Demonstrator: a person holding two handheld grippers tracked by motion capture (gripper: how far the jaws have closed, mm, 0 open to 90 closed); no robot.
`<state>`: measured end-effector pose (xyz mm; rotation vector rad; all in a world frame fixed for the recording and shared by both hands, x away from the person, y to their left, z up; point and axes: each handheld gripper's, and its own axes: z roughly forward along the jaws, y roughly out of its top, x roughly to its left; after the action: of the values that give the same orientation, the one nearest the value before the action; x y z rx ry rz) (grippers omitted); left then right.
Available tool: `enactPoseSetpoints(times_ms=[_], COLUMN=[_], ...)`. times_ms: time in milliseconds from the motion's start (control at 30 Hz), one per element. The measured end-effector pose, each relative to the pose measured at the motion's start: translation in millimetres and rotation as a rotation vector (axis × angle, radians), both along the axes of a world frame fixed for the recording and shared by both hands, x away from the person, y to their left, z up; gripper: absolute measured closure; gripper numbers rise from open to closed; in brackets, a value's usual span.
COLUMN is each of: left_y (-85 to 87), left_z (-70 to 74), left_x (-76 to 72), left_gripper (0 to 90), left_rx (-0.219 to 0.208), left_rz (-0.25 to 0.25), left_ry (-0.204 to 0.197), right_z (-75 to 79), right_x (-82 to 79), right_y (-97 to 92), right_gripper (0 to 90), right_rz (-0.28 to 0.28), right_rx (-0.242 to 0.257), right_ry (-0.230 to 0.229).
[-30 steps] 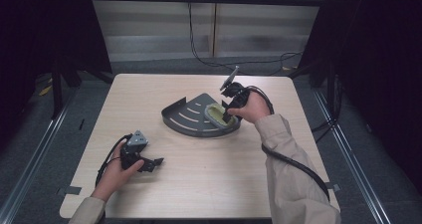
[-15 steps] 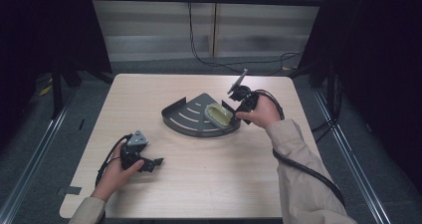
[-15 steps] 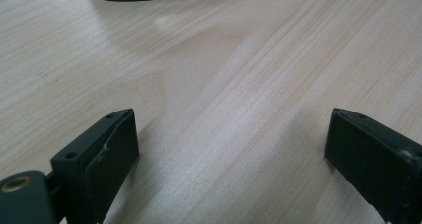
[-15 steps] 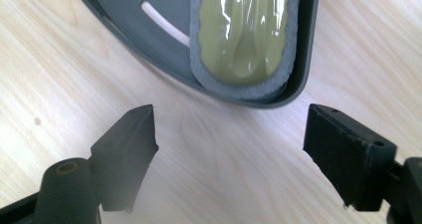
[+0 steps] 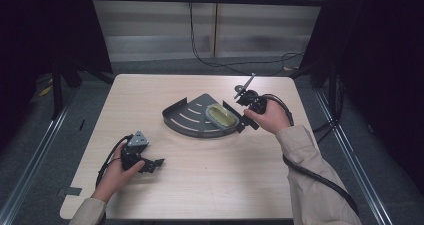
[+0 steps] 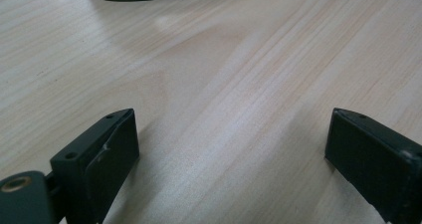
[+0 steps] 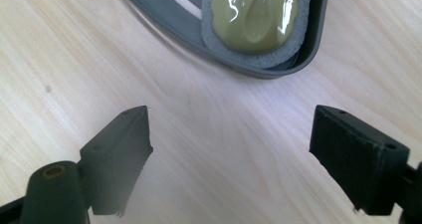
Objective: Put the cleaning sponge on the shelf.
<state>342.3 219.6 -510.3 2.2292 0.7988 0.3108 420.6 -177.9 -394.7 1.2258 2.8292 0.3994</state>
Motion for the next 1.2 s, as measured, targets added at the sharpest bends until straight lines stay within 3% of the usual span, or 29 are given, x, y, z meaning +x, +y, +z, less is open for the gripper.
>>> enactPoseSetpoints(times_ms=[467, 800, 1200], left_y=[0.0, 0.0, 0.4], left_z=[0.0, 0.0, 0.0], left_x=[0.0, 0.0, 0.3], left_gripper=[6.2, 6.3, 6.2], left_rx=[0.000, 0.000, 0.004], left_rz=[0.001, 0.000, -0.006], left_ry=[0.000, 0.000, -0.001], right_z=[-0.7, -2.2, -13.1], right_x=[-16.6, -28.8, -52.4], right_y=[-16.3, -31.0, -40.6], right_gripper=[16.0, 16.0, 16.1], right_rz=[0.021, 0.022, 0.053], right_rx=[-0.010, 0.016, 0.003], right_ry=[0.014, 0.012, 0.017])
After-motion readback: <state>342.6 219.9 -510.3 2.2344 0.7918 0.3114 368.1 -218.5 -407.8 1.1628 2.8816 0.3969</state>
